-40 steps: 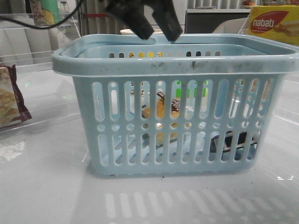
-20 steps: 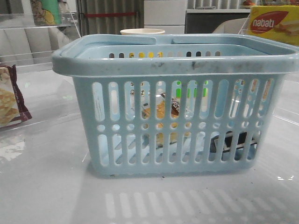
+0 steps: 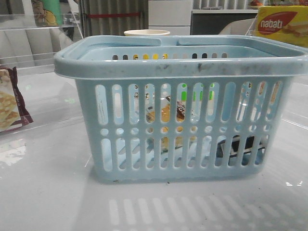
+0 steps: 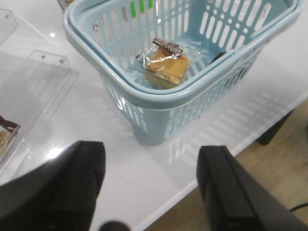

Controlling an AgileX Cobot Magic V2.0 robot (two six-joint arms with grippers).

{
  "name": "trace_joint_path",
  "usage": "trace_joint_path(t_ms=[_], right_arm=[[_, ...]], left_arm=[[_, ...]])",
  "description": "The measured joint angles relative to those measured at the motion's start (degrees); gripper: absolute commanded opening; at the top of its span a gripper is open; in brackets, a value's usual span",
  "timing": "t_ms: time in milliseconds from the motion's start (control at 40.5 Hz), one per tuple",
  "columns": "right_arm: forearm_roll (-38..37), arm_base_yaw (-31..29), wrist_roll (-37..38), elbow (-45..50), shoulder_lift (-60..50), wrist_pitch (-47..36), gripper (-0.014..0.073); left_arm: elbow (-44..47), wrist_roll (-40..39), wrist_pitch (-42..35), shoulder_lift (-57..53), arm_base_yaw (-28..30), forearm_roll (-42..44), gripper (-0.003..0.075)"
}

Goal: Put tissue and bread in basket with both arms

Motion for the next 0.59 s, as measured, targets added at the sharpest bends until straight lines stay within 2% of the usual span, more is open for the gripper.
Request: trace_joint_path(t_ms=[173,444,543,593], right_arm=[[0.0,0.0,0.0,0.0,0.0,1.1,0.0519],[0.0,0.0,0.0,0.0,0.0,1.7,0.0511],[0.0,0.0,0.0,0.0,0.0,2.2,0.0432],[0.0,0.0,-0.1,0.1,0.0,2.3,0.0365]], left_arm=[[4.4,-1.7,-1.8,-5.5,0.0,1.7,0.0476],[5.8,-3.5,-2.5,-6.0,0.0,2.5,0.047],[5.8,-3.6,-2.6,-6.0,0.0,2.9,0.0416],[5.9,-3.7,-2.6,-6.0,0.0,3.3,0.0365]])
